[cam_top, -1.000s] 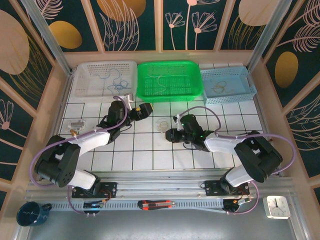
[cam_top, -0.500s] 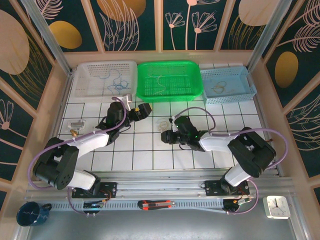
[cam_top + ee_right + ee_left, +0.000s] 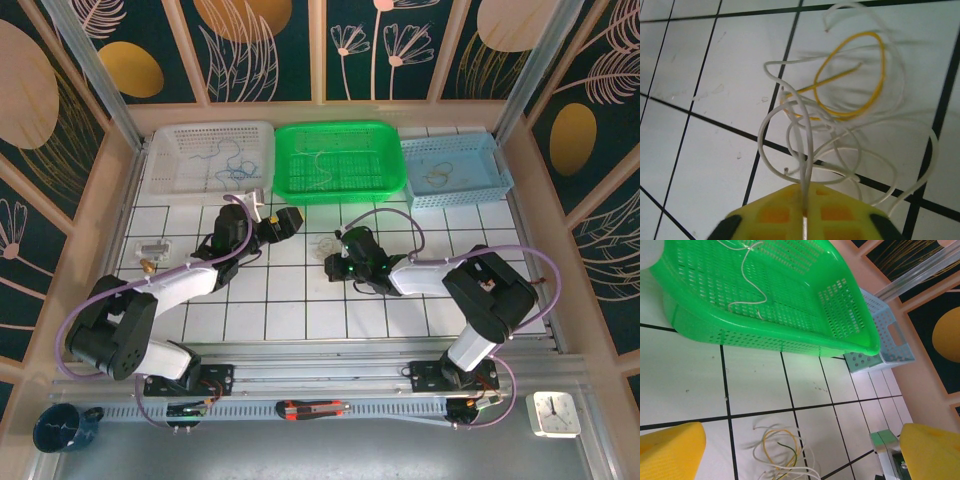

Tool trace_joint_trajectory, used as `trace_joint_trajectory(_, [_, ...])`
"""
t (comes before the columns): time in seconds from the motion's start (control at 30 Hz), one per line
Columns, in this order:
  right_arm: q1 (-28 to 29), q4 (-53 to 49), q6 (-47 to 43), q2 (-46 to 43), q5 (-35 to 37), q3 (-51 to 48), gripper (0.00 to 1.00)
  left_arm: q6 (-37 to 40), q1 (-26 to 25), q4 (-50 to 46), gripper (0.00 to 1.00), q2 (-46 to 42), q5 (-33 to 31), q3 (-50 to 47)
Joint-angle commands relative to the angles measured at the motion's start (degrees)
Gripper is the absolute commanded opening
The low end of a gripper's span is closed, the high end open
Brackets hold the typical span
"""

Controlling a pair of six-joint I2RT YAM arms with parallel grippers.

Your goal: Untangle the cables

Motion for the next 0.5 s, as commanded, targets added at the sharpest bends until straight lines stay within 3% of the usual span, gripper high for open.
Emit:
trace_joint_trajectory(0.0, [-0.3, -1.2, -1.2, -3.1, 0.6, 0.0, 0.0, 0.3, -0.2, 2.9, 0.99, -1.7, 0.7, -0.4])
trace_joint_trajectory(0.23, [-4.1, -0.1, 0.0, -11.1, -5.6, -1.7, 0.0, -0.7, -0.2, 5.0, 0.99, -1.6, 2.2, -1.4])
trace_joint_trajectory(0.47, [-9.8, 6.4, 2.9, -14.3, -17.6, -4.0, 0.0, -2.1, -0.2, 6.9, 0.98, -0.8, 5.0, -1.8])
